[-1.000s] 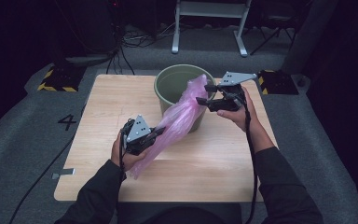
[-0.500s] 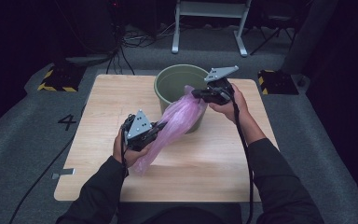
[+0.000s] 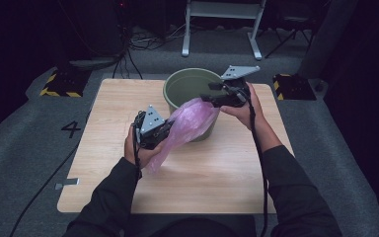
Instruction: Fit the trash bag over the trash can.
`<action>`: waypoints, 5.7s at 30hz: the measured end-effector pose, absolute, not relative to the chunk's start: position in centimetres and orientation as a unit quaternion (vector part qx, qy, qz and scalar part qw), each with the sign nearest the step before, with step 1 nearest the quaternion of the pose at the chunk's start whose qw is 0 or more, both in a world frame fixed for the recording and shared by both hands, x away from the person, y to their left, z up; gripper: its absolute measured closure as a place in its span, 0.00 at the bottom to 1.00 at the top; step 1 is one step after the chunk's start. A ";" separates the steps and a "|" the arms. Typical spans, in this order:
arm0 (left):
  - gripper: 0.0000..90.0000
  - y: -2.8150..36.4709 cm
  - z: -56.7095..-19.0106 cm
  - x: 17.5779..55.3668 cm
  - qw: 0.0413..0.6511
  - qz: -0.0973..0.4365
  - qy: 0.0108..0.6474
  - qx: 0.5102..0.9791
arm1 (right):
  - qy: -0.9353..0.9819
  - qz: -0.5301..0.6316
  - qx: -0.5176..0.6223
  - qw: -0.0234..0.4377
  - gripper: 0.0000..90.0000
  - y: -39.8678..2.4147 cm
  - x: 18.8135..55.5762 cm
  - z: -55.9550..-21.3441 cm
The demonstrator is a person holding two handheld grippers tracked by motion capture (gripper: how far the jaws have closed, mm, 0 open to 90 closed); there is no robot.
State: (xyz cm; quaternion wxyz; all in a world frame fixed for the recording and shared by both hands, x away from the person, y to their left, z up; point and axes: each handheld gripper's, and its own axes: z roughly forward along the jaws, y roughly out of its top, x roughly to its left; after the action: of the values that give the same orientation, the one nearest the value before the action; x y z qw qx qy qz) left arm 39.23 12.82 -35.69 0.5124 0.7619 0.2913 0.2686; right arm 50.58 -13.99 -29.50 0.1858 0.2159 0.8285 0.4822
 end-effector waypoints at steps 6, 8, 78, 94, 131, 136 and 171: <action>1.00 12.9 -35.9 39.3 0.513 0.261 0.293 0.764 | 0.822 0.518 0.175 0.161 0.33 -16.0 47.9 -29.2; 1.00 12.9 -35.9 39.3 0.512 0.260 0.291 0.766 | 0.823 0.518 0.170 0.158 0.32 -16.3 47.6 -29.3; 1.00 14.1 -34.2 41.6 0.519 0.265 0.305 0.753 | 0.859 0.475 0.134 0.134 0.27 -15.5 48.4 -31.2; 1.00 14.2 -34.1 41.7 0.525 0.254 0.295 0.756 | 0.859 0.466 0.107 0.181 0.99 -14.9 48.4 -31.7; 1.00 13.2 -34.4 44.2 0.503 0.241 0.319 0.766 | 0.842 0.499 0.135 0.158 0.27 -15.1 47.7 -30.6; 0.99 12.9 -34.3 44.1 0.503 0.238 0.313 0.770 | 0.851 0.489 0.109 0.161 0.30 -12.4 46.6 -30.8; 0.27 18.4 -35.2 40.7 0.539 0.233 0.319 0.744 | 0.813 0.497 0.234 0.195 0.99 -14.9 51.2 -31.4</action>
State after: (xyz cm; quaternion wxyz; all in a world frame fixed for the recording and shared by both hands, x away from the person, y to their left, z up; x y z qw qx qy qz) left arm 40.72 18.37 -35.18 0.5395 0.7438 0.3187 0.2327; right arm 51.17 -14.92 -31.40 0.1951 0.2338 0.8127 0.4967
